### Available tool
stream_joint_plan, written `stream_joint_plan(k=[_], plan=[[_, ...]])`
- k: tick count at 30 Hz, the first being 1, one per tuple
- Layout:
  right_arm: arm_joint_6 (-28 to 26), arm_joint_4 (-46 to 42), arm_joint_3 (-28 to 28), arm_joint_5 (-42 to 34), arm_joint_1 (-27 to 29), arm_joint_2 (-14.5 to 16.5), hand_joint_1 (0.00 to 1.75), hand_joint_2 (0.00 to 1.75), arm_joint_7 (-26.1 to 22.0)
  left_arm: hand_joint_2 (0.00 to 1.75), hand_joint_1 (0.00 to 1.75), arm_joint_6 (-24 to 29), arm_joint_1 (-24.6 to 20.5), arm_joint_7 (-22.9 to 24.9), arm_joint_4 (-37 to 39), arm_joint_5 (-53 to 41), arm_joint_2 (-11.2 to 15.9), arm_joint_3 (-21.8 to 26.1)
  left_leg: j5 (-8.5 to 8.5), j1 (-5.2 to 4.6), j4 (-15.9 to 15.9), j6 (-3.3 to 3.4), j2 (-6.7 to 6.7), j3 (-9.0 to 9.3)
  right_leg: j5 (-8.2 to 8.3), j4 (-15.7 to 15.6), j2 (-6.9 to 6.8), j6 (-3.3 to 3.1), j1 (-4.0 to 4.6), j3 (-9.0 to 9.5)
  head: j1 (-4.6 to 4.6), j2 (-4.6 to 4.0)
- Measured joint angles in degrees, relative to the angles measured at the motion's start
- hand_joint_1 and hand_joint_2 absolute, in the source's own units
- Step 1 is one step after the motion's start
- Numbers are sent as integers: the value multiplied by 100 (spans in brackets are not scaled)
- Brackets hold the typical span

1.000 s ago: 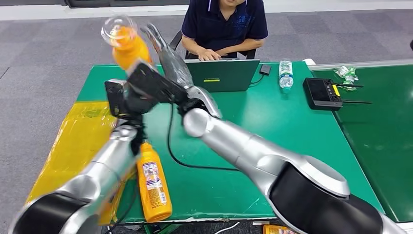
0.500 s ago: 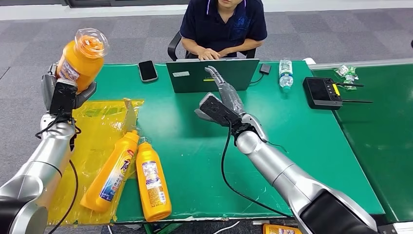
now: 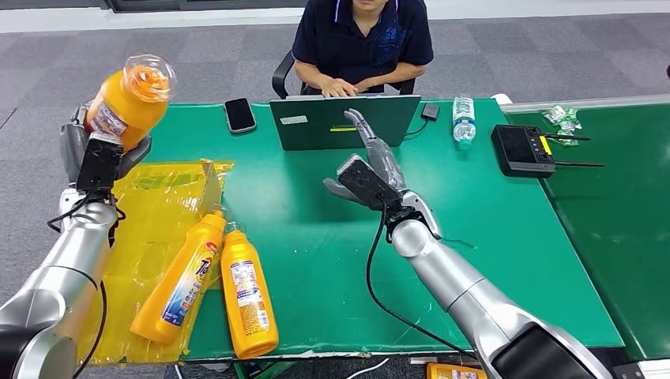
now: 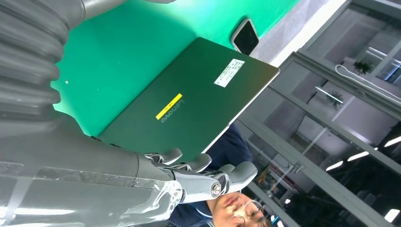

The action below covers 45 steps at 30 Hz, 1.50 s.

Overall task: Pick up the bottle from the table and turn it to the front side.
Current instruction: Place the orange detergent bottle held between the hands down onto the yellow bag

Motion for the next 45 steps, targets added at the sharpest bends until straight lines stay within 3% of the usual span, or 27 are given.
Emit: stream_joint_plan(k=[10,18,24,31,37,45], plan=[[142,-311,-237,297,286,-66,0,175,75,175,175,392,35,655,-12,-2087,97,-70,0,0,0,0,0,0,0,0,0,0,0,-1,1,0],[134,-839,-562,687,924,-257,0,175,91,175,175,478,158,952,-48,-3332,224,-134,-2,0,0,0,2,-1,0,-1,0,0,0,-3,0,0],[82,-1290,-907,932,1563,-575,0,175,98,175,175,532,306,1285,0,-4154,471,-209,-3,0,0,0,0,-2,-1,-2,0,0,0,-3,0,0],[72,-1713,-1509,1043,2219,-820,0,175,156,175,175,339,459,1478,128,-4787,744,-347,-3,0,-1,-1,0,-8,-1,-3,0,0,-1,-8,0,0],[125,-2045,-2082,1005,2837,-1061,0,175,-31,175,175,289,663,1605,261,-5117,1132,-456,-5,0,-2,-1,5,-11,-2,-3,1,-1,-2,-12,0,0],[145,-2192,-2373,1007,3143,-1133,0,175,-75,175,175,328,761,1946,396,-5298,1350,-464,-1,1,-2,-2,0,-10,-2,-4,-4,-2,-1,-6,0,0]])
